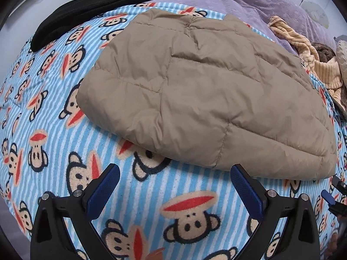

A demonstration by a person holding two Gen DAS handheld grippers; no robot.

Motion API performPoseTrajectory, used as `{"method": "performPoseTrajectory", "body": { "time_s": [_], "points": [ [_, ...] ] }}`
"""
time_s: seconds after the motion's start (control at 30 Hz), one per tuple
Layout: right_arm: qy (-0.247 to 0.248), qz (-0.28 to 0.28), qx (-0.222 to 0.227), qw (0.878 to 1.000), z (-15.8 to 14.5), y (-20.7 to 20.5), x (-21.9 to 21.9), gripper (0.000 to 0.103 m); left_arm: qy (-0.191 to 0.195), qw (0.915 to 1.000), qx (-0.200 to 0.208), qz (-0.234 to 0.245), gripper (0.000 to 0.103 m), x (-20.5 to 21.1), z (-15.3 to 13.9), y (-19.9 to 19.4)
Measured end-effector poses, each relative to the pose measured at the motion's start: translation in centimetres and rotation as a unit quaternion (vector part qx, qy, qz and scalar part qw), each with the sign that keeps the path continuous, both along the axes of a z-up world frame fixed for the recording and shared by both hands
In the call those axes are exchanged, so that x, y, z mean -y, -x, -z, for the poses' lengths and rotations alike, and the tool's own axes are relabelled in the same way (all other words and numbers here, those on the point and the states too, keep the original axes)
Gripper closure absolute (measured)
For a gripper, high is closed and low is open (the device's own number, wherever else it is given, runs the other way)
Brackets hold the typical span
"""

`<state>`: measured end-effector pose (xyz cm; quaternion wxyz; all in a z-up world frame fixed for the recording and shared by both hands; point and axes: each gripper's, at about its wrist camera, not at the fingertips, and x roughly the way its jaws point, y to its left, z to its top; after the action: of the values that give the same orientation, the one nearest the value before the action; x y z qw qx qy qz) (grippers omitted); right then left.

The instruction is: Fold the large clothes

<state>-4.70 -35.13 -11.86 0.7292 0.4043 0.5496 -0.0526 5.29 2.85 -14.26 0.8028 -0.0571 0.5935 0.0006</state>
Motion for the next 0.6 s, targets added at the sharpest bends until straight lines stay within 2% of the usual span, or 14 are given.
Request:
{"method": "performPoseTrajectory", "body": {
  "time_s": [0.03, 0.07, 0.1, 0.2, 0.37, 0.43, 0.53, 0.6],
  "points": [
    [-0.003, 0.004, 0.000, 1.000, 0.2, 0.1, -0.1, 0.017, 0.004, 1.0000, 0.000, -0.004, 0.001, -0.3, 0.1, 0.0],
    [-0.010, 0.007, 0.000, 1.000, 0.5, 0.2, -0.2, 0.006, 0.009, 0.9999, 0.000, -0.008, 0.001, -0.8, 0.1, 0.0],
    [-0.019, 0.012, 0.000, 1.000, 0.8, 0.3, -0.3, 0.000, 0.014, 0.9998, 0.000, -0.012, 0.001, -1.1, 0.1, 0.0],
    [-0.037, 0.022, 0.000, 0.999, 1.2, 0.1, -0.8, 0.000, 0.027, 0.9993, -0.002, -0.025, 0.001, -2.2, 0.2, 0.0],
    [-0.035, 0.031, 0.001, 0.999, 1.4, -0.4, -1.0, 0.000, 0.059, 0.9971, 0.001, -0.047, 0.001, -4.1, 0.8, -0.3],
    [-0.041, 0.035, -0.001, 0.999, 1.7, -0.5, -1.0, 0.000, 0.102, 0.9932, -0.007, -0.056, 0.001, -5.2, 1.4, -0.4],
    [-0.057, 0.043, 0.000, 0.997, 2.1, -0.7, -0.9, 0.000, 0.179, 0.9803, -0.014, -0.083, 0.001, -6.9, 2.4, -0.6],
    [-0.072, 0.053, 0.002, 0.996, 2.6, -0.7, -0.7, 0.000, 0.216, 0.9714, -0.010, -0.099, 0.001, -8.0, 2.8, -0.7]
  ]
}}
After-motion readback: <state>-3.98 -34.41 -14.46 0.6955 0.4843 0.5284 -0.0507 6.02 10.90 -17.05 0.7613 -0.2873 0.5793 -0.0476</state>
